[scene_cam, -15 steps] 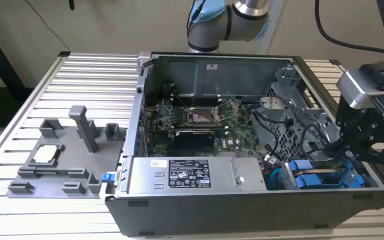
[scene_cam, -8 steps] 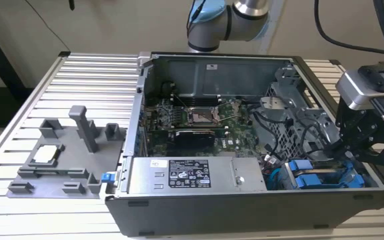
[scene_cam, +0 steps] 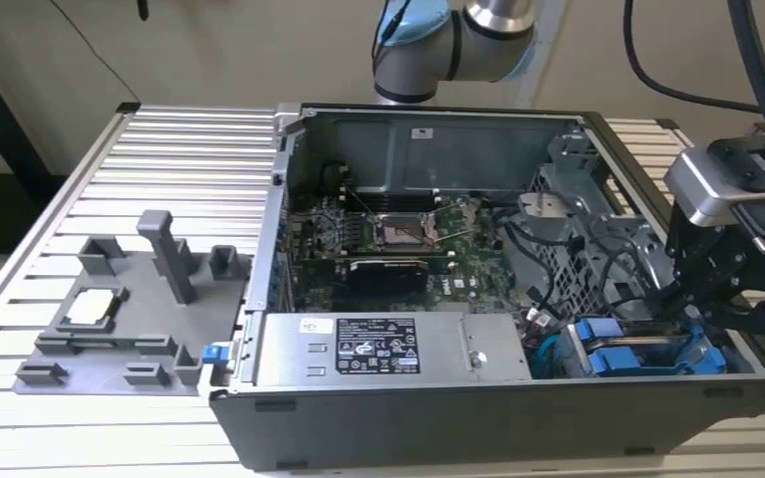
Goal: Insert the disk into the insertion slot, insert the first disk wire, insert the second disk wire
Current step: 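Insert the first disk wire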
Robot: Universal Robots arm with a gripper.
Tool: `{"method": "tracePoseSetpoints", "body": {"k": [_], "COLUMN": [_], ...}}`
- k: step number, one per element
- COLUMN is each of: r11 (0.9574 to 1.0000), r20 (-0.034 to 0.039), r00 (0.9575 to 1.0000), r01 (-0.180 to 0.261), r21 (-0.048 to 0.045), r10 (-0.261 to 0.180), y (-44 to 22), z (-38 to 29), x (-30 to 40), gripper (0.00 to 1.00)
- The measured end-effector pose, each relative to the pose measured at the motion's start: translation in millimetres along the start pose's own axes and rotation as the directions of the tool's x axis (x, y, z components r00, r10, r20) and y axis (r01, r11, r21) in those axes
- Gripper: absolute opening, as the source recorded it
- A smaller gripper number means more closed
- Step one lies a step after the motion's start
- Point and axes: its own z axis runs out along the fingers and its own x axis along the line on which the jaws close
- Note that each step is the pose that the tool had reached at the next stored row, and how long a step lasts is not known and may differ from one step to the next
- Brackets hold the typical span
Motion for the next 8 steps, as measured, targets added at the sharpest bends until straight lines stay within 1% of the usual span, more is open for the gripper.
{"method": "tracePoseSetpoints", "body": {"k": [8], "r11": [1.0000], "r20": [-0.0004], "r00": [1.0000], "r01": [0.000], "r21": [0.0000], "r10": [0.000], "y": [-1.4], "z": [3.6], "x": [0.4], "gripper": [0.19]}}
